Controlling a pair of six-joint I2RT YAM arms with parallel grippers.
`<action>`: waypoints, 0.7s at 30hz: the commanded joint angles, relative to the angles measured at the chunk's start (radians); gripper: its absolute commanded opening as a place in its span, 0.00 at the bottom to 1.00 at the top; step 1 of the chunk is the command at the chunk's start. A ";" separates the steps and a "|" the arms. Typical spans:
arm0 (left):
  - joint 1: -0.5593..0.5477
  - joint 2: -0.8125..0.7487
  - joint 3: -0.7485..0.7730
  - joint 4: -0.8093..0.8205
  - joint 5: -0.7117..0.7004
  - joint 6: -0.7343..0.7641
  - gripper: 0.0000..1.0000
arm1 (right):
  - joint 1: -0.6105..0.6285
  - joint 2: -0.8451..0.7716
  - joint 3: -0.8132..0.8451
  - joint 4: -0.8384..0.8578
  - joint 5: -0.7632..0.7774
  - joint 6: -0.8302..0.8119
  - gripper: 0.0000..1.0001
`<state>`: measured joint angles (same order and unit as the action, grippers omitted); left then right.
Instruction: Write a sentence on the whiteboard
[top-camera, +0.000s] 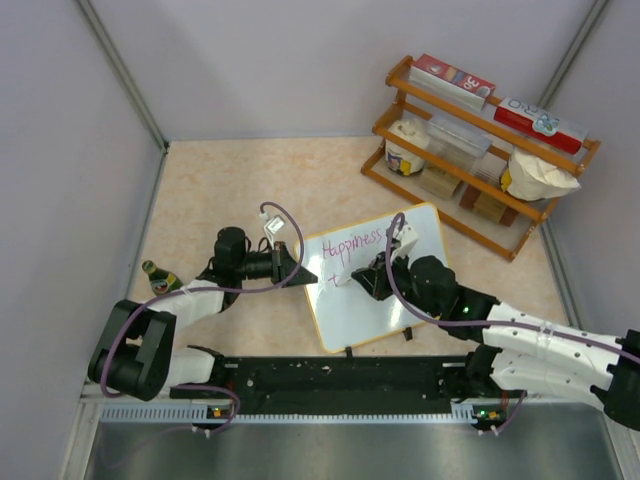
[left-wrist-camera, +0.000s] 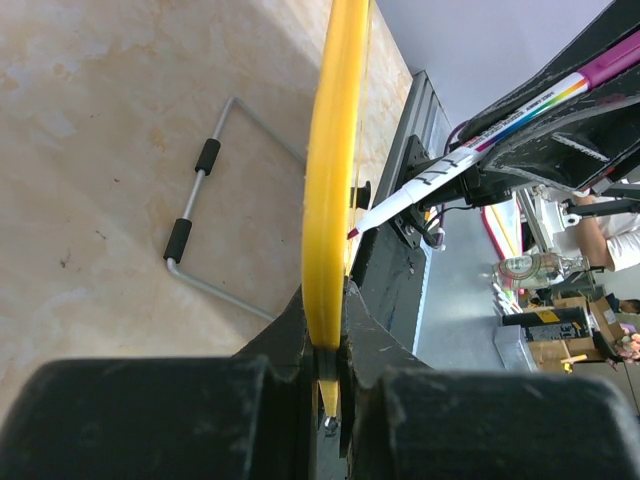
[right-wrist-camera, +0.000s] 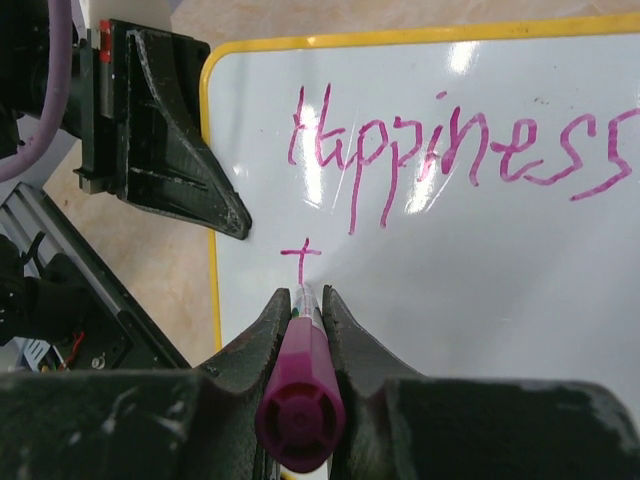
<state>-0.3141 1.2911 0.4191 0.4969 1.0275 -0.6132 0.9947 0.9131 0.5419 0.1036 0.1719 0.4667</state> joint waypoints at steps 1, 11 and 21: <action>-0.013 -0.001 -0.032 -0.060 -0.044 0.073 0.00 | 0.007 -0.023 -0.022 -0.047 0.015 0.006 0.00; -0.013 -0.012 -0.032 -0.073 -0.047 0.078 0.00 | 0.007 -0.031 0.004 -0.061 0.087 0.003 0.00; -0.013 -0.021 -0.031 -0.081 -0.047 0.079 0.00 | -0.002 -0.059 0.055 -0.051 0.103 -0.025 0.00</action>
<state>-0.3141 1.2781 0.4168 0.4877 1.0222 -0.6121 0.9947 0.8780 0.5404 0.0605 0.2111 0.4789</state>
